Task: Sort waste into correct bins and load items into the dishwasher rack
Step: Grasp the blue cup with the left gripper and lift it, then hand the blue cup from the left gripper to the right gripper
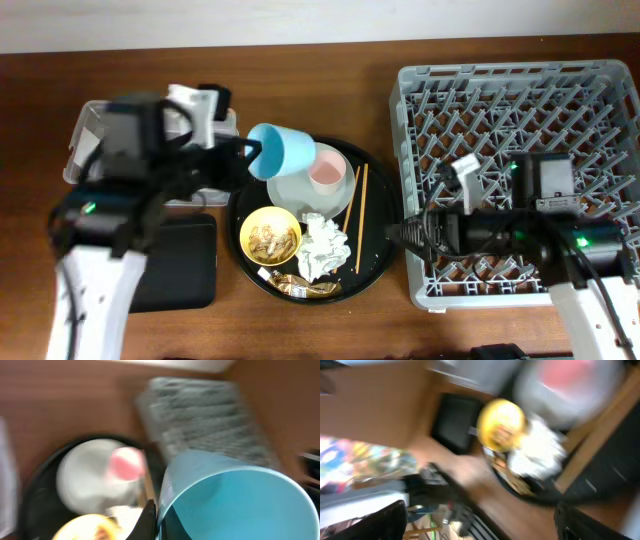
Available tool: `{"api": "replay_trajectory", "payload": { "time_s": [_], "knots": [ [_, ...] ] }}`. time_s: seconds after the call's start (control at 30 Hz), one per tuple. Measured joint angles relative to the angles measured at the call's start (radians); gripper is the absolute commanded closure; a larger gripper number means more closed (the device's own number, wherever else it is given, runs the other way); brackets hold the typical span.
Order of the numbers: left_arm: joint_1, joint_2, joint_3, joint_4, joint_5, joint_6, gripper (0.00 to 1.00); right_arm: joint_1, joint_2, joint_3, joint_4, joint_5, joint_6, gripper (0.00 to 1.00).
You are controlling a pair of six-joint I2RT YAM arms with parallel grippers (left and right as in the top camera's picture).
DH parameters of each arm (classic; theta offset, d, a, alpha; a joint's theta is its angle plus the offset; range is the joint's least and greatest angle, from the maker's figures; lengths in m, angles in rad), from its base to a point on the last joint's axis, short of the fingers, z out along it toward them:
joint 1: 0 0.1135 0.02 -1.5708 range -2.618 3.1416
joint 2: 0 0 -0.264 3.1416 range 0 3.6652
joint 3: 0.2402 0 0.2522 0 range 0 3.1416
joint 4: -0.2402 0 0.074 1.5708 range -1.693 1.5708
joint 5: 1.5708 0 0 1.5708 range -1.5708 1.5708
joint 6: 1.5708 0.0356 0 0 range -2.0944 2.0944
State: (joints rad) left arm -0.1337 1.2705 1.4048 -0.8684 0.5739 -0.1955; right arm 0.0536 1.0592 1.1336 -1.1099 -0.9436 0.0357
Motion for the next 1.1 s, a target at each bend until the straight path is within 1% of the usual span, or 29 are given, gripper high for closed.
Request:
{"api": "replay_trajectory", "payload": {
  "time_s": [0.03,0.07,0.1,0.17,0.23,0.27,0.33,0.37,0.4,0.47,0.57,0.63,0.7,0.77,0.8,0.9,0.93,0.97,1.0,1.1],
  "knots": [
    [0.041,-0.033,0.001,0.014,0.154,0.0,0.99,0.0,-0.012,0.005,0.055,-0.083,-0.013,0.08],
    [0.063,-0.046,0.0,0.045,0.272,-0.002,0.99,0.0,-0.023,0.01,0.115,-0.167,-0.016,0.08],
    [0.088,-0.051,0.003,0.099,0.451,-0.002,1.0,0.0,-0.032,0.022,0.177,-0.254,-0.018,0.08],
    [0.096,-0.051,0.006,0.114,0.695,-0.004,1.0,0.007,-0.042,0.05,0.274,-0.395,0.003,0.08],
    [0.096,-0.051,0.006,0.116,0.856,-0.004,0.99,0.061,-0.045,0.066,0.425,-0.476,0.079,0.07],
    [0.088,-0.051,0.005,0.115,0.904,-0.004,1.0,0.093,-0.045,0.069,0.498,-0.489,0.119,0.07],
    [0.068,-0.051,0.006,0.119,0.937,-0.004,0.99,0.148,-0.045,0.069,0.68,-0.47,0.224,0.07],
    [0.047,-0.051,0.006,0.117,0.95,-0.004,0.99,0.177,-0.045,0.071,0.737,-0.445,0.276,0.07],
    [0.04,-0.051,0.006,0.119,0.954,-0.004,1.0,0.181,-0.046,0.071,0.756,-0.444,0.304,0.07],
    [0.034,-0.051,0.006,0.118,0.959,-0.004,0.99,0.25,-0.045,0.072,0.893,-0.391,0.383,0.07],
    [0.034,-0.051,0.007,0.117,0.944,-0.004,1.0,0.338,-0.044,0.072,0.915,-0.311,0.434,0.08],
    [0.034,-0.051,0.007,0.117,0.931,-0.004,1.0,0.391,-0.025,0.072,0.917,-0.244,0.448,0.12],
    [0.029,-0.051,0.007,0.117,0.912,-0.004,0.99,0.434,0.012,0.072,0.963,-0.203,0.461,0.19],
    [0.016,-0.051,0.007,0.118,0.9,-0.004,1.0,0.454,0.034,0.071,1.012,-0.182,0.467,0.31],
    [0.003,-0.052,0.007,0.117,0.888,-0.004,1.0,0.46,0.041,0.071,1.023,-0.173,0.47,0.35],
    [-0.001,-0.053,0.007,0.118,0.884,-0.003,0.99,0.46,0.04,0.071,1.022,-0.16,0.485,0.36],
    [-0.001,-0.053,0.007,0.118,0.884,-0.003,0.79,0.46,0.04,0.071,1.022,-0.16,0.485,0.36],
    [-0.001,-0.053,0.007,0.118,0.883,-0.003,0.49,0.46,0.04,0.071,1.022,-0.16,0.486,0.36],
    [-0.001,-0.053,0.007,0.119,0.883,0.001,0.0,0.46,0.04,0.071,1.023,-0.16,0.483,0.4],
    [-0.006,-0.053,0.008,0.118,0.861,-0.003,0.0,0.465,0.039,0.071,1.011,-0.16,0.454,0.41]
  ]
}}
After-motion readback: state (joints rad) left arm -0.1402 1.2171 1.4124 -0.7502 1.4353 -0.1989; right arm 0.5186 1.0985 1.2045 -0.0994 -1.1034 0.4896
